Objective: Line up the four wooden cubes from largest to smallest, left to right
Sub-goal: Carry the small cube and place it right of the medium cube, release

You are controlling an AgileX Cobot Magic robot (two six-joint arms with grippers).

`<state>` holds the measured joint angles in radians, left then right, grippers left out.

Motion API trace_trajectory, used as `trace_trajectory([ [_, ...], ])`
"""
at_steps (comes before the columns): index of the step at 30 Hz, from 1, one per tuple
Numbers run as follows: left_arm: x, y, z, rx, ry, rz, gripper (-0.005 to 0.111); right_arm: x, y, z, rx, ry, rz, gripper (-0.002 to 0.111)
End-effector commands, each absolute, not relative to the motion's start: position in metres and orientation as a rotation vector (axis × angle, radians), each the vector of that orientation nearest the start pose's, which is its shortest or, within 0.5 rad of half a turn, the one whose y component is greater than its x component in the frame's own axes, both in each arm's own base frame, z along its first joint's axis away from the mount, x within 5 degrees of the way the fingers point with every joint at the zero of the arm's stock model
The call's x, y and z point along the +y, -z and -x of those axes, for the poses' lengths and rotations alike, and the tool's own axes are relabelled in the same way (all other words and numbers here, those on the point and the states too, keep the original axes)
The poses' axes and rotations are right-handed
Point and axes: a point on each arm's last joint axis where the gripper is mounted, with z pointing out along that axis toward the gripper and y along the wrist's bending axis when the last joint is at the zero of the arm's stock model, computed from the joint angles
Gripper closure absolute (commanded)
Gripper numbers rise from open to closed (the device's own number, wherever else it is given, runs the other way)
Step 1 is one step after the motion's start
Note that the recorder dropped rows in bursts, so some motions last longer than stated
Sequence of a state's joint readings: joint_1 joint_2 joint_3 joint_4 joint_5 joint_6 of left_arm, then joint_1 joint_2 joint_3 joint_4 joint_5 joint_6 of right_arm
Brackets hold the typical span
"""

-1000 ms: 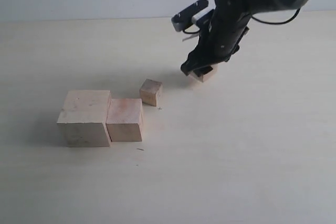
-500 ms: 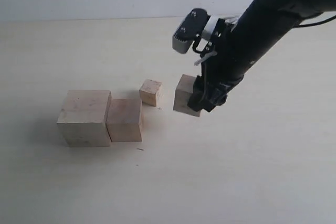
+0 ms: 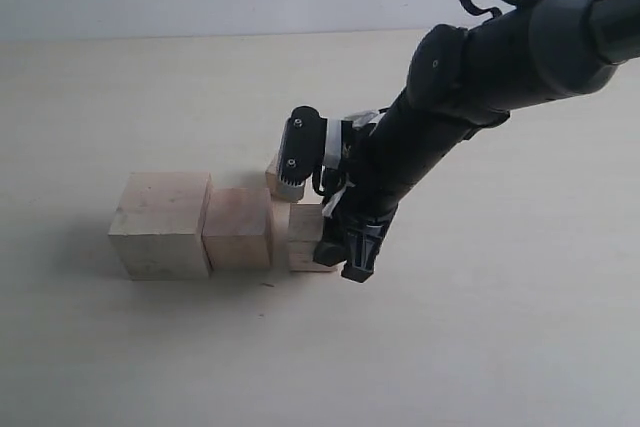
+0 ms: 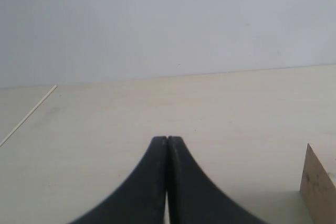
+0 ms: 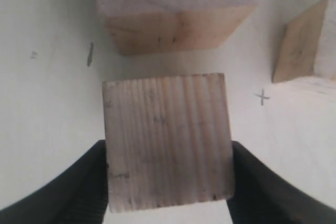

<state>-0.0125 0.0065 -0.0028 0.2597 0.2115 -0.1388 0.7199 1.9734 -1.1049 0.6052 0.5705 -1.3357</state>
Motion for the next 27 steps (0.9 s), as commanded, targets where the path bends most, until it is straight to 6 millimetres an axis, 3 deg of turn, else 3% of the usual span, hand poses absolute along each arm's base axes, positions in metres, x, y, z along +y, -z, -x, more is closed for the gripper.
trace_trajectory([
  [1,0.004,-0.195,-0.056,1.685,-0.118,-0.062,0.107,0.271,-0.119,-0.261,1.924,-0.387,2.008,0.108],
  [7,0.004,-0.195,-0.056,1.685,-0.118,-0.062,0.107,0.284,-0.115,-0.265,1.907,-0.405,2.025,0.108],
  [14,0.004,-0.195,-0.056,1.685,-0.118,-0.062,0.107,0.292,-0.103,-0.255,1.873,-0.404,2.104,0.108],
  [27,0.004,-0.195,-0.056,1.685,-0.118,-0.062,0.107,0.293,-0.102,-0.259,1.858,-0.366,2.085,0.108],
])
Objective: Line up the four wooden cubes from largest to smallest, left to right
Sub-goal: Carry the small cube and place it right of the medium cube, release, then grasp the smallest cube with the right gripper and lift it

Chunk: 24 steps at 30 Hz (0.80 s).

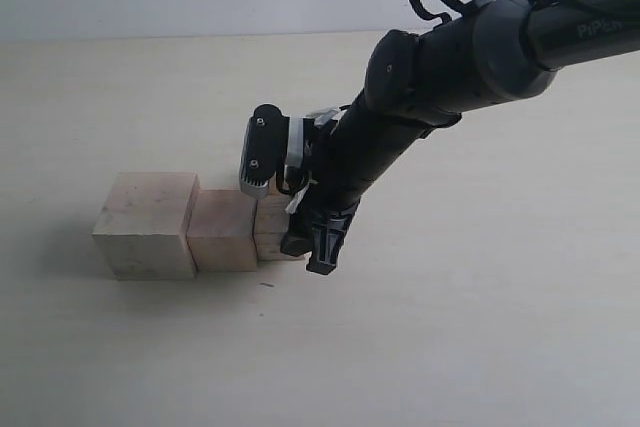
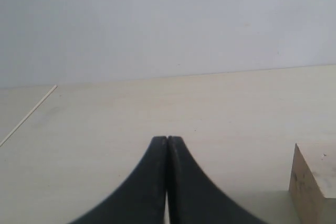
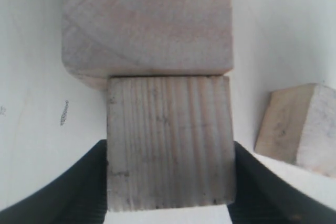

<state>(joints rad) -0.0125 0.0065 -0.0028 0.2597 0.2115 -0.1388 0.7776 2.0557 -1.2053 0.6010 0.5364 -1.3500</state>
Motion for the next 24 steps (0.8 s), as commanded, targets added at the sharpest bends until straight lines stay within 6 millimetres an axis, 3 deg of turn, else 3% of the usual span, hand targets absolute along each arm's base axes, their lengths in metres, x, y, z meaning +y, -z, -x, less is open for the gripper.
trace_trajectory([
  [1,0.004,-0.195,-0.056,1.685,-0.118,-0.062,0.107,0.293,-0.102,-0.259,1.858,-0.366,2.085,0.108],
  [4,0.004,-0.195,-0.056,1.685,-0.118,-0.062,0.107,0.293,-0.102,-0.259,1.858,-0.366,2.085,0.104],
  [9,0.004,-0.195,-0.056,1.685,-0.118,-0.062,0.107,0.293,-0.102,-0.259,1.858,-0.368,2.087,0.087],
  [15,0.004,-0.195,-0.056,1.685,-0.118,-0.062,0.107,0.294,-0.113,-0.259,1.836,-0.361,2.068,0.043],
  [17,0.004,-0.195,-0.056,1.685,-0.118,-0.062,0.107,0.294,-0.134,-0.259,1.806,-0.359,2.025,0.032],
  [19,0.004,-0.195,-0.056,1.685,-0.118,-0.062,0.107,0.292,-0.17,-0.258,1.781,-0.355,1.927,0.025],
  [22,0.004,-0.195,-0.056,1.685,-0.118,-0.062,0.107,0.279,-0.25,-0.263,1.775,-0.323,1.579,0.023],
  [24,0.004,-0.195,-0.056,1.685,-0.118,-0.062,0.107,0.269,-0.281,-0.276,1.809,-0.34,1.335,0.023],
])
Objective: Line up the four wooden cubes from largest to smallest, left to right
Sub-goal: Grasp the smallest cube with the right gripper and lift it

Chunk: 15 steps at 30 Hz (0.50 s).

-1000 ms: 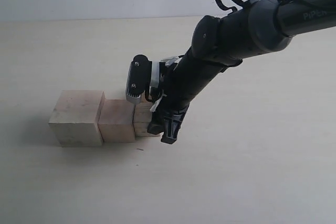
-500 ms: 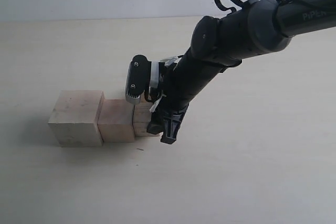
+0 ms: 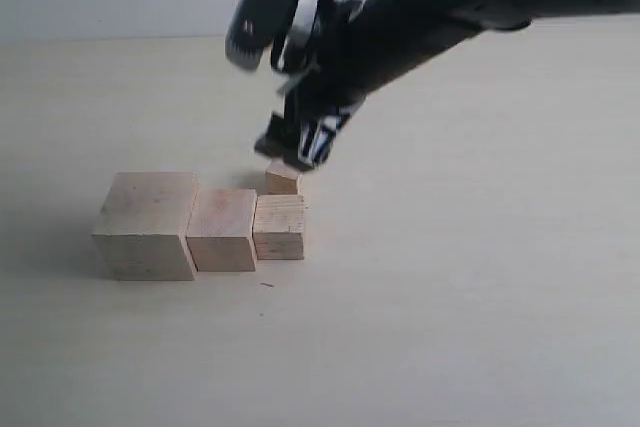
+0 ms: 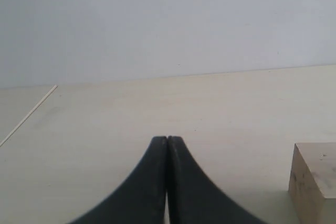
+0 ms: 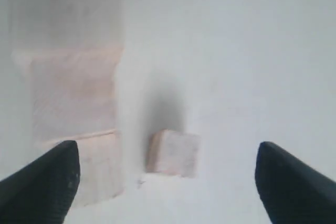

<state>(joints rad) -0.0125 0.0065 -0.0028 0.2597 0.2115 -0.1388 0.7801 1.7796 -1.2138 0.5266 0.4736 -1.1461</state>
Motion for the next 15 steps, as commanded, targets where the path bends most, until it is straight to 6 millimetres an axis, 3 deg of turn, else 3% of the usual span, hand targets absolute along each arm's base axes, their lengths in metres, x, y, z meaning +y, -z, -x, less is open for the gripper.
trace_trajectory([
  [1,0.004,-0.195,-0.056,1.685,-0.118,-0.062,0.107,0.266,-0.285,-0.282,1.841,-0.357,1.281,0.023],
  [3,0.004,-0.195,-0.056,1.685,-0.118,-0.062,0.107,0.265,-0.272,-0.291,1.926,-0.381,1.238,0.023],
  [11,0.004,-0.195,-0.056,1.685,-0.118,-0.062,0.107,0.28,-0.192,-0.31,2.085,-0.349,1.303,0.029],
  [15,0.004,-0.195,-0.056,1.685,-0.118,-0.062,0.107,0.285,-0.171,-0.317,2.118,-0.34,1.321,0.032],
])
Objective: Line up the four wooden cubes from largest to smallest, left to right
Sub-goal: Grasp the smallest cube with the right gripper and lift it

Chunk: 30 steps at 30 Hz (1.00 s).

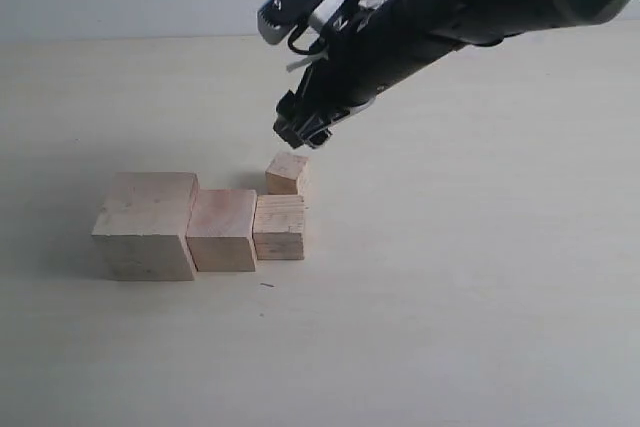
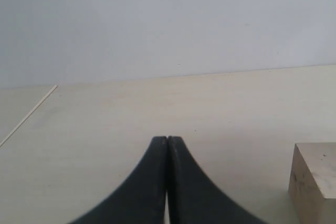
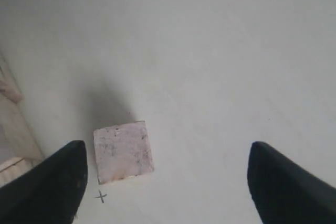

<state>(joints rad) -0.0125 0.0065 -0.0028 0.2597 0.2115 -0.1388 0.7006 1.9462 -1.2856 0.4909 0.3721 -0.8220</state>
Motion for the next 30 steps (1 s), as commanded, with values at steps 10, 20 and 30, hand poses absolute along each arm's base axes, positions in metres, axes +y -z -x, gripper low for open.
trace_trajectory([
  [10,0.004,-0.195,-0.056,1.685,-0.118,-0.062,0.107,0.299,-0.141,-0.329,2.193,-0.372,1.36,0.033],
  [20,0.004,-0.195,-0.056,1.685,-0.118,-0.062,0.107,0.299,-0.116,-0.335,2.188,-0.314,1.381,0.062],
  [30,0.004,-0.195,-0.056,1.685,-0.118,-0.062,0.107,0.298,-0.149,-0.335,2.167,-0.347,1.278,0.086],
])
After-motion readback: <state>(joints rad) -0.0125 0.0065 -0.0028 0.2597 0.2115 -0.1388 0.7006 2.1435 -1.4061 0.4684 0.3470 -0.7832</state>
